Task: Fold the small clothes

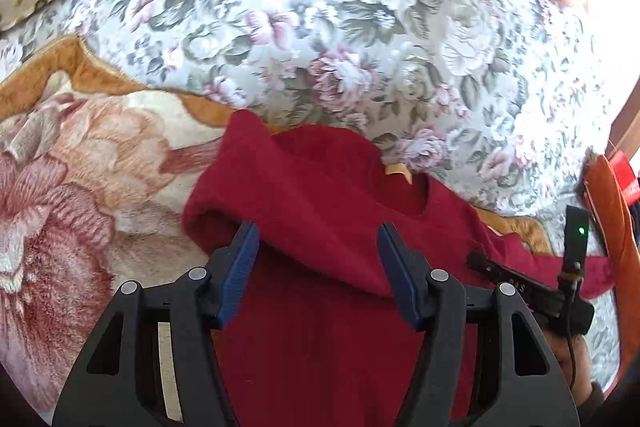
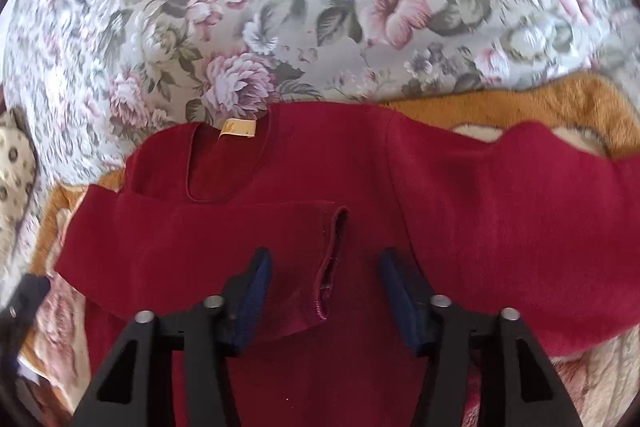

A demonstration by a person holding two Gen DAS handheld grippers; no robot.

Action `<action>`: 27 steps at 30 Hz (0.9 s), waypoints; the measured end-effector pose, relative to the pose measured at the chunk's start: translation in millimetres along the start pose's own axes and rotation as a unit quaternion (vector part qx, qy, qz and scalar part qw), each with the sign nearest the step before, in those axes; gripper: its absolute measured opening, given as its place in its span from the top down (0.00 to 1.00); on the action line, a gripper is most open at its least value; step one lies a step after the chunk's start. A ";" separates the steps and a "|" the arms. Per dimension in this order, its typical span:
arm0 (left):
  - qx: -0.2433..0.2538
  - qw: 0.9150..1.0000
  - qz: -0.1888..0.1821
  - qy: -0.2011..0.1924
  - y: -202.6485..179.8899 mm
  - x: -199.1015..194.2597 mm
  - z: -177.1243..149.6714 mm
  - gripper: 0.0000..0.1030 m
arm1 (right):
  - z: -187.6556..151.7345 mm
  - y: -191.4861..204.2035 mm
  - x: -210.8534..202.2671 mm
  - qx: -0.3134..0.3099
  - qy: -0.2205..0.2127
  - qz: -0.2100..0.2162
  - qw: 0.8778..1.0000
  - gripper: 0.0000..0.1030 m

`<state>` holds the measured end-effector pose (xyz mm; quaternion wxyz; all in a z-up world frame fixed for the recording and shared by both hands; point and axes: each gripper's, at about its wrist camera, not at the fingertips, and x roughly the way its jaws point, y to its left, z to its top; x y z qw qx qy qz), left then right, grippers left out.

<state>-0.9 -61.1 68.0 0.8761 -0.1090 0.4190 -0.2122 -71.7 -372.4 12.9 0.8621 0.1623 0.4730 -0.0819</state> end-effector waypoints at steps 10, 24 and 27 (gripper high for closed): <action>-0.041 0.998 0.042 -0.036 34.1 -6.5 28.3 0.40 | 44.6 -18.8 -74.5 -0.032 -0.148 -0.083 0.985 0.93; 0.073 0.993 0.090 0.029 -16.1 61.8 19.3 0.40 | 27.3 -77.4 -36.1 0.029 -0.073 -0.153 0.985 0.72; 0.082 0.990 0.110 0.043 -15.1 78.0 20.6 0.40 | 31.5 -64.2 -45.1 0.021 -0.086 -0.100 0.991 0.72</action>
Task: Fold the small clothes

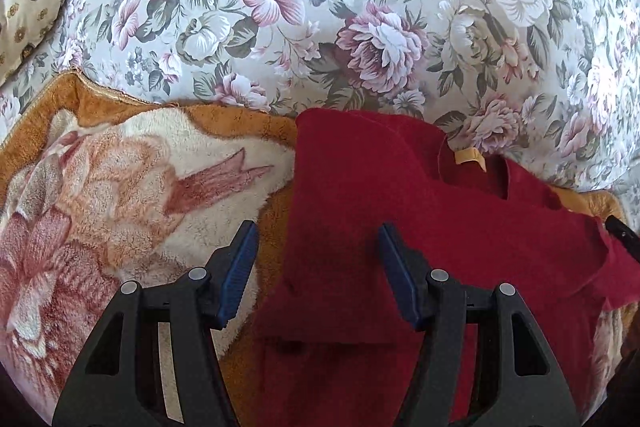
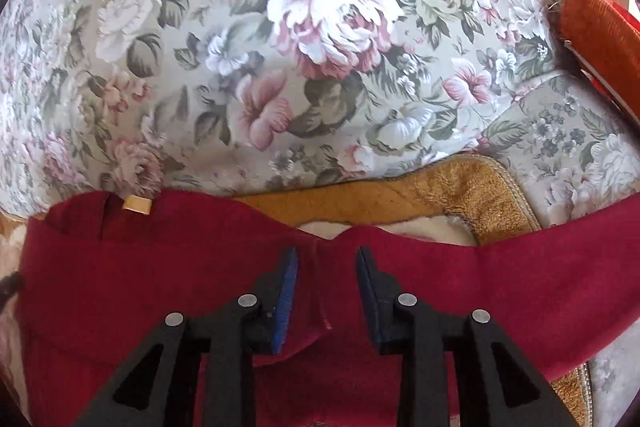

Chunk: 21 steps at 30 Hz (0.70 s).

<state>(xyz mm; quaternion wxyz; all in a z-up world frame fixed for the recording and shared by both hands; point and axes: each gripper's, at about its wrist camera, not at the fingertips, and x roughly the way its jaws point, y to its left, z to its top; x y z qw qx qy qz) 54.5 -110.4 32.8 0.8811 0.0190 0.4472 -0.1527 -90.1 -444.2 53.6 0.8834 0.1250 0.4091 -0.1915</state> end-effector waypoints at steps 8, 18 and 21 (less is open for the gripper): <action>-0.025 0.999 -0.001 0.033 16.0 36.2 -5.9 0.35 | -19.5 39.7 52.4 -0.062 0.056 0.009 0.996 0.73; -0.067 0.997 -0.032 0.015 31.5 21.5 0.6 0.34 | -21.5 39.5 6.2 -0.071 0.058 0.034 0.995 0.74; -0.070 0.997 -0.028 0.011 31.5 23.6 9.9 0.34 | -30.1 37.4 1.1 -0.073 0.064 0.045 0.994 0.74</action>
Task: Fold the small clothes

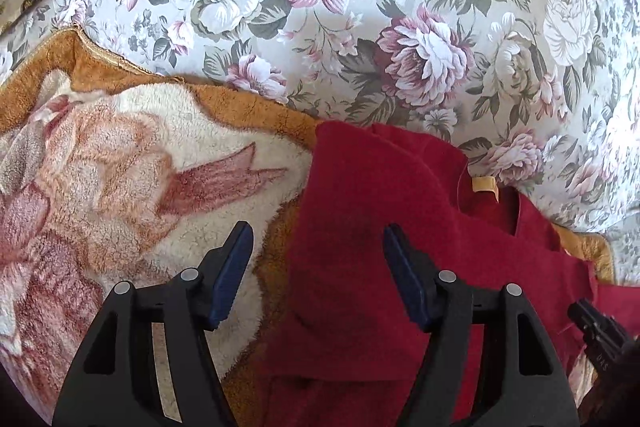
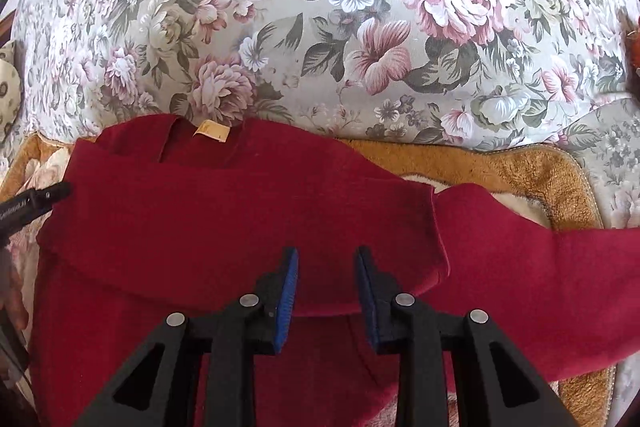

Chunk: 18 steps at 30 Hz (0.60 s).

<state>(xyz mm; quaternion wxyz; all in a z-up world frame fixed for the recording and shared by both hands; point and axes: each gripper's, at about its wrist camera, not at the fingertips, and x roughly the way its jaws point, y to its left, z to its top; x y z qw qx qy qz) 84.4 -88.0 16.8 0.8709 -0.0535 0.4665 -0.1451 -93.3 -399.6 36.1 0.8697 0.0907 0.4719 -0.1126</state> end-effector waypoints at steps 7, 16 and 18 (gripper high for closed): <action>0.005 0.998 0.049 0.033 -5.3 37.2 22.2 0.34 | -4.8 21.8 18.7 -0.046 -0.009 -0.027 0.999 0.73; 0.020 0.999 0.036 0.030 -2.3 4.4 4.8 0.34 | -9.0 22.1 -3.9 -0.019 -0.013 0.013 1.000 0.73; 0.023 0.999 0.036 0.028 -1.0 -3.7 -3.3 0.34 | -12.0 28.3 -6.8 -0.024 -0.015 0.018 0.999 0.73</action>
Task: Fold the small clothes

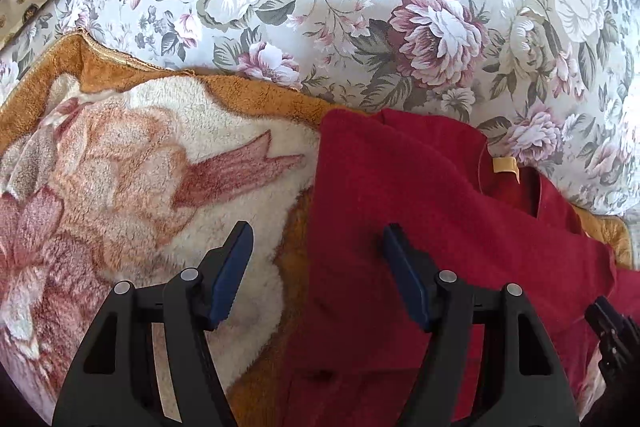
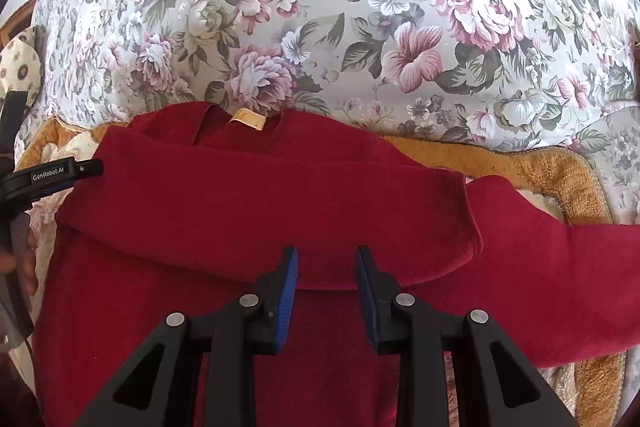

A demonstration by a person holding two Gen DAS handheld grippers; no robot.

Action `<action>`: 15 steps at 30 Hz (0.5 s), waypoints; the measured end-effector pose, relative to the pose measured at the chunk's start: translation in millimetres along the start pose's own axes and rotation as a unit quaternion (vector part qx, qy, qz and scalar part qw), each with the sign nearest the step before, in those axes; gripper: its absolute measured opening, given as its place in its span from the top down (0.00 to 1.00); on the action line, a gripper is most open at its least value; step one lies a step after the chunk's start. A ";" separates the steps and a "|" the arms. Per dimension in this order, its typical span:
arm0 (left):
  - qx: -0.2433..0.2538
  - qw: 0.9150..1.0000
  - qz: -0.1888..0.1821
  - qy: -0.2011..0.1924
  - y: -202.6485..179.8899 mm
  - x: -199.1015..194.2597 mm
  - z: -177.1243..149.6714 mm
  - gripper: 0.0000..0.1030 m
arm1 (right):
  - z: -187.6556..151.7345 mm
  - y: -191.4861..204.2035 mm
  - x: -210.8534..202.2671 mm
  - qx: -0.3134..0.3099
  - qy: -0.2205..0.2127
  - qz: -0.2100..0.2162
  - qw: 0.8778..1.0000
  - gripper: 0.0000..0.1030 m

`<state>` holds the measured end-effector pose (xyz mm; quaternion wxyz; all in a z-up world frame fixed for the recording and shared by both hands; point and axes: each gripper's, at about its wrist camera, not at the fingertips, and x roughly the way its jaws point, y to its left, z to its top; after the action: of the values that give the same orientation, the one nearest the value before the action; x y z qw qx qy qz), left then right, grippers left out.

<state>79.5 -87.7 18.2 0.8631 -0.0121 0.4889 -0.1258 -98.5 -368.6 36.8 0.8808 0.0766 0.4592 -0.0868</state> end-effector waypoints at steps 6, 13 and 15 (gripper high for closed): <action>0.009 1.000 0.012 -0.001 5.0 -2.4 -23.7 0.33 | -7.1 7.2 18.3 0.006 0.020 0.002 1.000 0.73; -0.012 1.000 -0.005 0.007 10.0 -12.1 -24.4 0.31 | -9.6 -5.7 3.3 0.031 0.018 0.029 0.999 0.73; -0.010 1.000 -0.012 0.003 4.9 -25.4 -28.5 0.31 | -14.6 -16.0 -7.0 0.044 0.011 0.022 0.999 0.73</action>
<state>43.8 -74.2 24.0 0.8601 -0.0258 0.4922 -0.1313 -117.5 -380.5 33.4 0.8732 0.1264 0.4626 -0.0866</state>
